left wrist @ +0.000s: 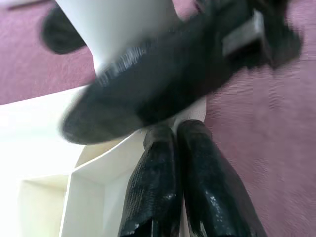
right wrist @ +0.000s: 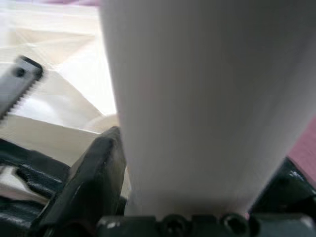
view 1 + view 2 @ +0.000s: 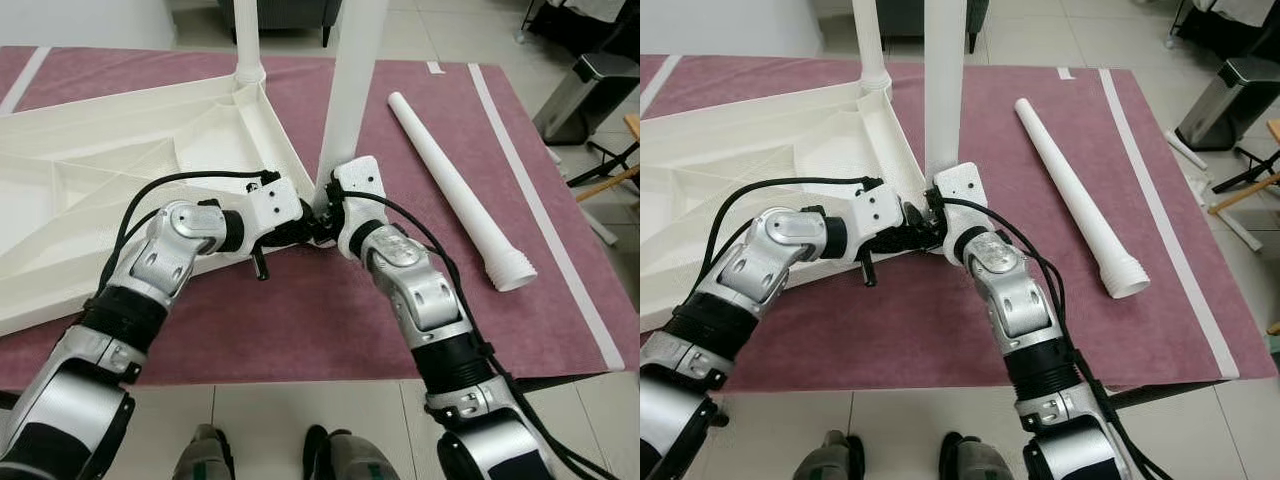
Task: Building children table
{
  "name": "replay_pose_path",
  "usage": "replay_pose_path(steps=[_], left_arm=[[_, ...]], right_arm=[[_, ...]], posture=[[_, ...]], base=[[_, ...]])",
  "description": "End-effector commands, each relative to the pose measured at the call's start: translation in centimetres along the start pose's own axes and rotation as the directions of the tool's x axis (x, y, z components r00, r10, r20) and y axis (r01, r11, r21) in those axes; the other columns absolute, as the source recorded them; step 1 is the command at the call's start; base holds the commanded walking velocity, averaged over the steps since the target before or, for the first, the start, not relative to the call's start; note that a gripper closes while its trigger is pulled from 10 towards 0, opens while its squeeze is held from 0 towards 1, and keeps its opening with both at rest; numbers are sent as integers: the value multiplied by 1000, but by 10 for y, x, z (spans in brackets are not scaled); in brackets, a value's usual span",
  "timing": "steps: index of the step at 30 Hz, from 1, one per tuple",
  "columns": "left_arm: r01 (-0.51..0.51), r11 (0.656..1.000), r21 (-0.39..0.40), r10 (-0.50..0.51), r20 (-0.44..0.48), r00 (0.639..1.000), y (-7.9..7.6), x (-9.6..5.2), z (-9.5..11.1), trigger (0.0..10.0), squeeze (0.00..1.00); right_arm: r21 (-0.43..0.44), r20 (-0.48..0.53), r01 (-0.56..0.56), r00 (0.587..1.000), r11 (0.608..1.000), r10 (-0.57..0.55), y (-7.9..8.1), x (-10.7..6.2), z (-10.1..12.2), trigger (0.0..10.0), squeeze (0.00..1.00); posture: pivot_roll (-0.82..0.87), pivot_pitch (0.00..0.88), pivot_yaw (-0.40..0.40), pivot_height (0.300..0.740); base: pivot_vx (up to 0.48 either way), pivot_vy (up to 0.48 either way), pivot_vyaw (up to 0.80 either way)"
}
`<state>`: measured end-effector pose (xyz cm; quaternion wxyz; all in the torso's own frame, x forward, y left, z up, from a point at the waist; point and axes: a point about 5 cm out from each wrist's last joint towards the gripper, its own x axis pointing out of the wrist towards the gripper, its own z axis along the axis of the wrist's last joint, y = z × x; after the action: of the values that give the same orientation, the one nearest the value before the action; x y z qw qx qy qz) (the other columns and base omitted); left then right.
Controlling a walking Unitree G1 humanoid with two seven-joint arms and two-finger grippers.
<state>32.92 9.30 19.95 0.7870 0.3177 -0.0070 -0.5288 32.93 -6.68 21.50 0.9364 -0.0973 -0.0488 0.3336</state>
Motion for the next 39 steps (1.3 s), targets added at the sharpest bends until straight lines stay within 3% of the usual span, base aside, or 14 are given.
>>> replay_pose_path(steps=[1, 4, 7, 8, 14, 15, 16, 18, 23, 29, 31, 33, 38, 39], left_arm=[[11, 998, 58, -17, 100, 995, -2, 0, 19, 0, 0], [139, 985, 103, -152, 133, 979, -23, -16, 22, 0, 0], [171, 979, 110, -185, 135, 973, -29, -22, 22, 0, 0], [229, 966, 117, -244, 135, 960, -41, -33, 21, 0, 0], [266, 957, 115, -280, 135, 950, -50, -41, 21, 0, 0], [285, 952, 112, -299, 137, 944, -54, -45, 20, 0, 0], [291, 951, 107, -304, 140, 942, -56, -48, 20, 0, 0], [276, 956, 96, -288, 145, 947, -56, -51, 21, 0, 0], [241, 966, 89, -252, 149, 956, -53, -48, 21, 0, 0], [1, 999, 48, -6, 96, 995, -20, -25, 19, 0, 0], [-29, 999, 39, 25, 96, 995, -15, -22, 20, 0, 0], [-111, 994, 19, 110, 72, 991, 1, -11, 21, 0, 0], [-207, 978, 1, 207, 35, 978, 18, 1, 21, 0, 0], [-252, 968, 16, 252, -3, 968, 28, 9, 21, 0, 0]], right_arm=[[9, 31, -81, 996, 997, 80, 11, 1, 4, 10000, 0], [-26, 64, -225, 972, 974, 226, 4, -11, 11, 10000, 0], [-41, 67, -260, 963, 965, 262, 2, -14, 13, 10000, 0], [-61, 62, -360, 929, 931, 364, 2, -20, 13, 10000, 0], [-67, 58, -433, 898, 899, 437, 3, -24, 13, 10000, 0], [-62, 63, -470, 879, 881, 473, 4, -26, 14, 6471, 0], [-50, 71, -506, 858, 861, 508, 6, -28, 14, 0, 0], [-34, 81, -552, 829, 833, 553, 10, -30, 14, 0, 0], [-28, 67, -540, 838, 841, 541, 11, -28, 11, 0, 0], [-19, -67, -250, 966, 968, 248, 3, -7, -11, 0, 0], [-20, -83, -202, 976, 979, 199, 2, -5, -14, 0, 0], [-10, -132, -41, 990, 999, 39, -4, 2, -21, 0, 0], [13, -180, 173, 969, 985, -168, -14, 9, -27, 0, 0], [41, -209, 300, 935, 953, -286, -17, 12, -31, 0, 0]], posture=[[98, 189, -11, 740], [102, 186, -14, 740], [104, 186, -15, 740], [112, 183, -20, 740], [114, 182, -23, 740], [118, 180, -26, 740], [119, 179, -27, 740], [121, 177, -29, 740], [121, 176, -30, 740], [109, 177, -21, 740], [109, 177, -21, 740], [106, 180, -17, 740], [104, 180, -14, 740], [104, 183, -10, 740]], base=[[0, 0, 0], [0, 0, 0], [0, 0, 0], [0, 0, 0], [0, 0, 0], [0, 0, 0], [0, 0, 0], [0, 0, 0], [0, 0, 0], [0, 0, 0], [0, 0, 0], [0, 0, 0], [0, 0, 0], [0, 0, 0]])
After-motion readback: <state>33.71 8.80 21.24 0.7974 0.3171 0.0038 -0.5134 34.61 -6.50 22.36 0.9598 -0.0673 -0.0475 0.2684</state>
